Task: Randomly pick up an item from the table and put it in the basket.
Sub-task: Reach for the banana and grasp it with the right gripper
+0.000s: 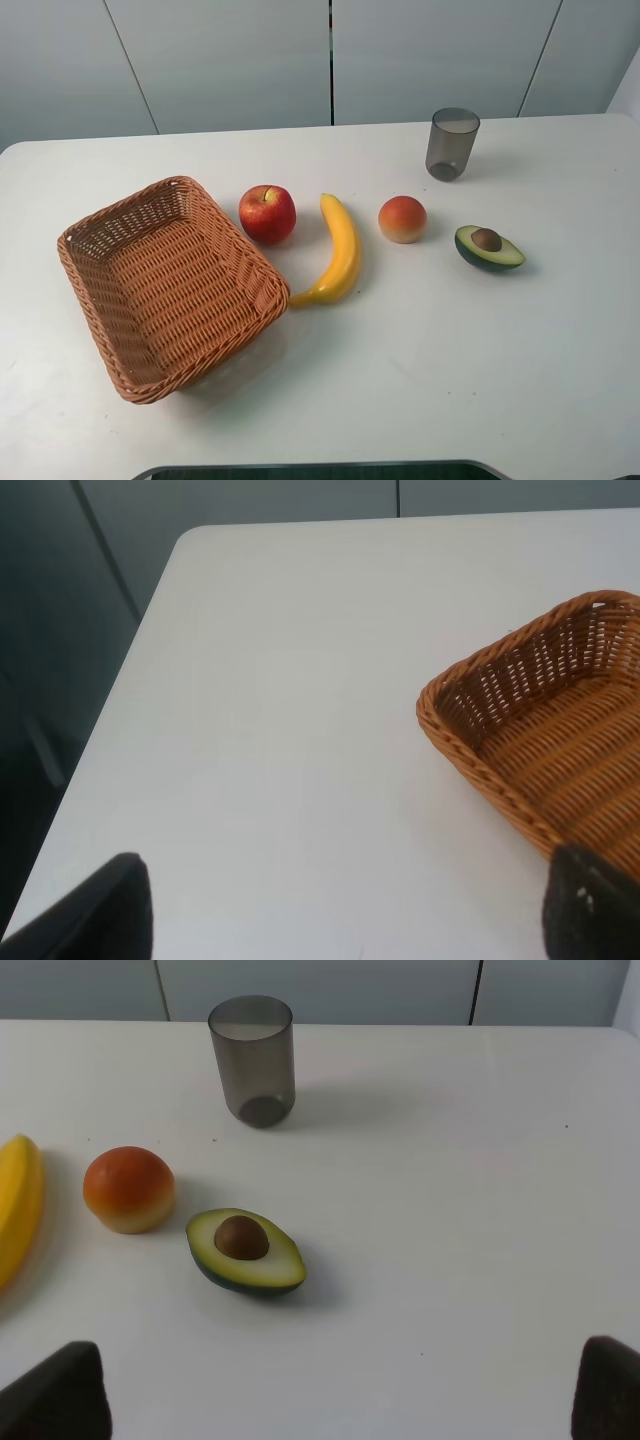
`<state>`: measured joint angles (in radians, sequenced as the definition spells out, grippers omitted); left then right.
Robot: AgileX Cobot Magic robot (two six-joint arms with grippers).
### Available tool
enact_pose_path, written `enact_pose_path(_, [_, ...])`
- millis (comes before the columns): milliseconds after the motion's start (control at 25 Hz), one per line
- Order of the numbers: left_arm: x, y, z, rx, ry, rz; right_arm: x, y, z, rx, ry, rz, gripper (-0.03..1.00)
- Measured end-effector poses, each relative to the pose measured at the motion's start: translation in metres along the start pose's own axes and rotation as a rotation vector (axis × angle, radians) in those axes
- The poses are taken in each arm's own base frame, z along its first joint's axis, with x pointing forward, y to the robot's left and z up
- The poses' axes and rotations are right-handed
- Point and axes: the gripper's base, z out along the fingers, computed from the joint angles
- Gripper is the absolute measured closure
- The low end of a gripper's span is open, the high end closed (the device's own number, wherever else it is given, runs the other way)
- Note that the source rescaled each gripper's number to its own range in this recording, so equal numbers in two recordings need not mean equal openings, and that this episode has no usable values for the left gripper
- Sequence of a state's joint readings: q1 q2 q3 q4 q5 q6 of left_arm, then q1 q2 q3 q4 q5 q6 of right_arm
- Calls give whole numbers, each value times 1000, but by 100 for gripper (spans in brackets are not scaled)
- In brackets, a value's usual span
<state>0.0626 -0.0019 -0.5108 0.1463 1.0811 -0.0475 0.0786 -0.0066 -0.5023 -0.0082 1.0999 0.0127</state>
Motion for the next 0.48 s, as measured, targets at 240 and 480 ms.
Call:
enact_pose_path(240, [0, 0, 0, 0, 0, 0, 0, 0, 0, 0, 0, 0, -3])
enact_pose_path(480, [0, 0, 0, 0, 0, 0, 0, 0, 0, 0, 0, 0, -3])
